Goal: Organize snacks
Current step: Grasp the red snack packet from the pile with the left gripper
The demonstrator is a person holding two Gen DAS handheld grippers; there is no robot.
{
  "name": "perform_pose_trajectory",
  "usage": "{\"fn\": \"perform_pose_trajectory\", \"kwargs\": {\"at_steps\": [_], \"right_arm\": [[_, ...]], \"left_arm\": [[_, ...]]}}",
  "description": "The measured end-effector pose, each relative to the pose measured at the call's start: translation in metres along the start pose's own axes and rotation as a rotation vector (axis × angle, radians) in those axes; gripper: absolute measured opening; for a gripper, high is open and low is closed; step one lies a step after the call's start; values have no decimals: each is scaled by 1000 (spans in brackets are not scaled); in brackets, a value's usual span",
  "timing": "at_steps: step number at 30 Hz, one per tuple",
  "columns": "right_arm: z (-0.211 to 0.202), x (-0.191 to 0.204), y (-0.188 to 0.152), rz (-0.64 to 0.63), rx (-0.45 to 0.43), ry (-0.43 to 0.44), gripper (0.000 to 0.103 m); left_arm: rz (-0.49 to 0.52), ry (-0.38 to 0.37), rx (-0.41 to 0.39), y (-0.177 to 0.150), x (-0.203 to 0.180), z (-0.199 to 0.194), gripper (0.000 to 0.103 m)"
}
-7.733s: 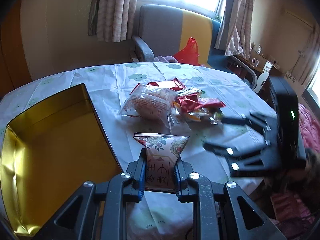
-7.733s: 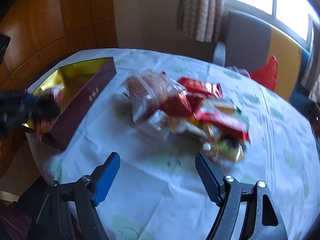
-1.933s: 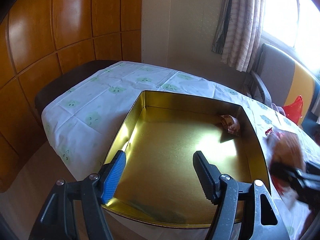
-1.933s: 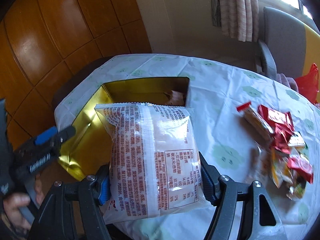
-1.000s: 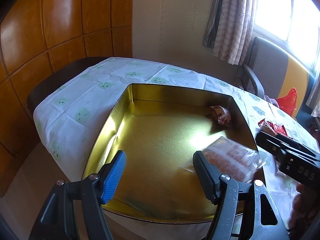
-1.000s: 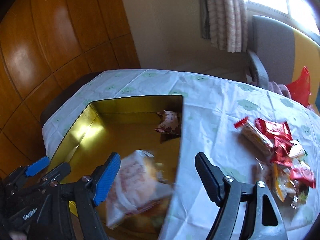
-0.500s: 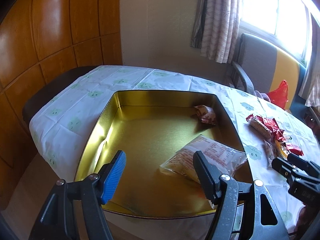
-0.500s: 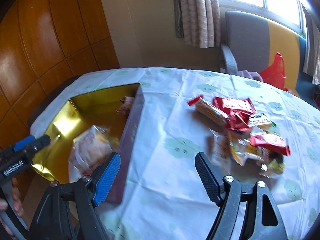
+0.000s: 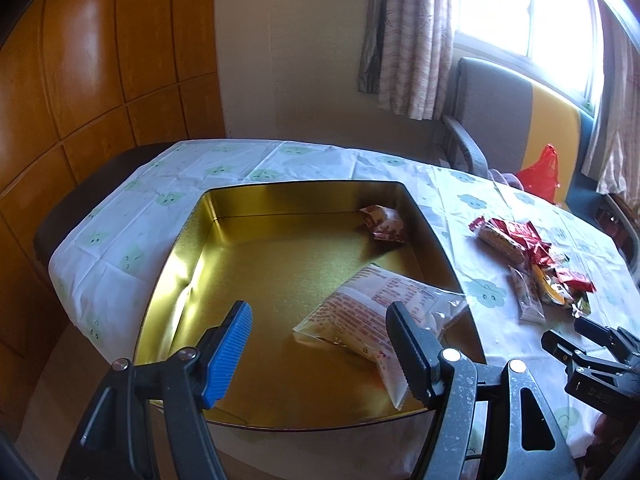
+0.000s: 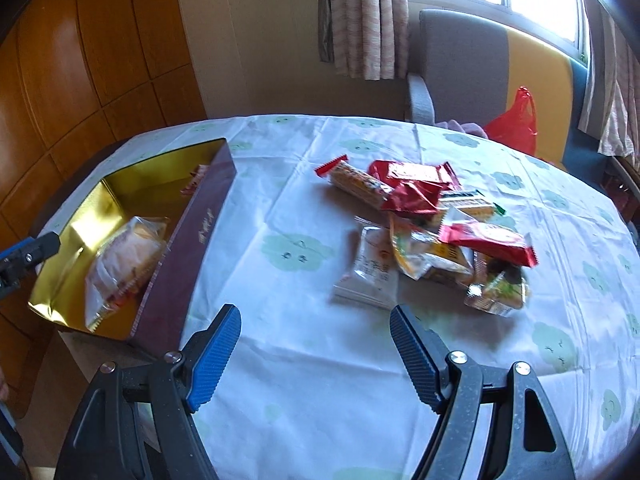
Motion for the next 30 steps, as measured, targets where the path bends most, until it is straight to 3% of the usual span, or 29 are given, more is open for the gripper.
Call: {"fn": "perform_pose_trajectory", "kwargs": {"at_steps": [7, 13, 16, 21, 25, 30], "right_arm": [[-10, -43, -22, 26, 25, -80, 79], [-22, -84, -39, 78, 41, -149, 79], [-26, -98, -45, 98, 43, -175, 79], [-29, -115, -54, 129, 51, -194, 79], [-30, -122, -58, 131, 54, -202, 79], [-30, -131, -61, 149, 57, -197, 79]], "left_arm": [[67, -116, 6, 4, -39, -4, 70], [169, -256, 19, 9, -99, -5, 70], [228, -314, 36, 8, -130, -3, 65], [242, -431, 130, 4, -175, 9, 55], [250, -502, 189, 7, -208, 21, 54], [472, -628, 147, 9, -273, 23, 56]]}}
Point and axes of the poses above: each gripper's, at about its wrist camera, not at the fingertips, and z roughly the way its jaws point, x to its left, y to its top, the point moved 9 cm from there along z, roughly the way its jaws point, and after that the axes turned 11 degrees about -x, right-handed, at the moved point
